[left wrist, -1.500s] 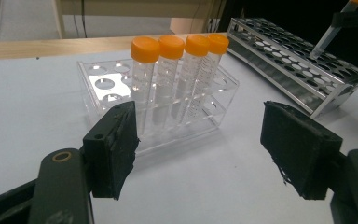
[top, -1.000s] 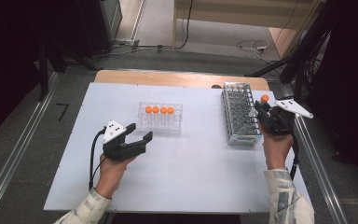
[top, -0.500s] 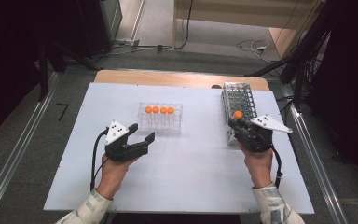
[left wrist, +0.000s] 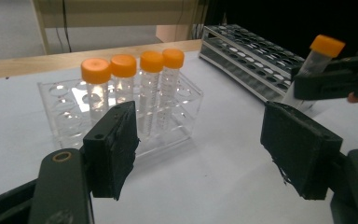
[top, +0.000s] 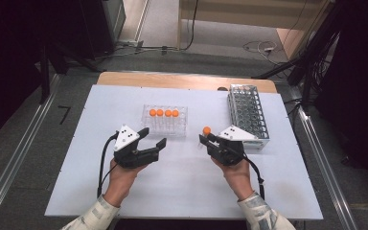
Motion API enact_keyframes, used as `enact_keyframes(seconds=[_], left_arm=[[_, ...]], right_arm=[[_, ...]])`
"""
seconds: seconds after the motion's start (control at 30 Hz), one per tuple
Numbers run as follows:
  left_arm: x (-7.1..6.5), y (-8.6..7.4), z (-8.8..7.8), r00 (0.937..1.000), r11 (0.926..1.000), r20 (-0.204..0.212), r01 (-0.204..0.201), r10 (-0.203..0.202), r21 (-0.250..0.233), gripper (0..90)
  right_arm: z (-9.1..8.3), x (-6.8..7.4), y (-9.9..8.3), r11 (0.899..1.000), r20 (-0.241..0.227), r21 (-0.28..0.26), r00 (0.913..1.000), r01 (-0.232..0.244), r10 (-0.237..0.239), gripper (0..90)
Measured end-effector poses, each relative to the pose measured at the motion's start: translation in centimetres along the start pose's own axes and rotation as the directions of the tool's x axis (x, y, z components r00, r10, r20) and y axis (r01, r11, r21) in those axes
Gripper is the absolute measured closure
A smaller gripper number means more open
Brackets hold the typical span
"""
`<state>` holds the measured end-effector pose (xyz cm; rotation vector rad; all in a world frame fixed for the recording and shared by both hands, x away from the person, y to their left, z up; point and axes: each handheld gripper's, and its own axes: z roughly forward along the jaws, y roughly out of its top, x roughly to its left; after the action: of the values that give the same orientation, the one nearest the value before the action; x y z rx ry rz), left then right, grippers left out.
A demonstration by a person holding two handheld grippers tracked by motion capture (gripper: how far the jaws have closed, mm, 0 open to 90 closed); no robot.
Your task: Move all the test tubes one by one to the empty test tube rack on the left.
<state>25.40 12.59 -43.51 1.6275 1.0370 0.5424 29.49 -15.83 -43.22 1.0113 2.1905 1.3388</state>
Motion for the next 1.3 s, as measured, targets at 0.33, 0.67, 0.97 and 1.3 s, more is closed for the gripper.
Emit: enact_keyframes(seconds=[0.33,0.67,0.97,1.3], left_arm=[[-1.8,0.6,0.5,0.9976,0.9987,0.049,-0.048,0.049,-0.020,35.3],[-2.4,0.3,1.3,0.9898,0.9963,0.114,-0.086,0.086,-0.001,54.1],[-2.5,0.0,1.5,0.9864,0.9936,0.122,-0.112,0.109,0.016,68.5],[-2.2,0.1,1.5,0.9871,0.9949,0.127,-0.100,0.098,0.013,69.9]], right_arm=[[2.6,3.5,-0.3,0.998,-0.089,0.043,0.9947,0.056,-0.052,72.2],[4.1,5.9,-0.1,0.994,-0.152,0.056,0.9849,0.092,-0.083,72.1],[4.4,6.8,0.1,0.993,-0.174,0.053,0.9802,0.105,-0.095,72.1],[4.3,6.8,0.0,0.993,-0.181,0.055,0.9791,0.106,-0.094,67.0]])
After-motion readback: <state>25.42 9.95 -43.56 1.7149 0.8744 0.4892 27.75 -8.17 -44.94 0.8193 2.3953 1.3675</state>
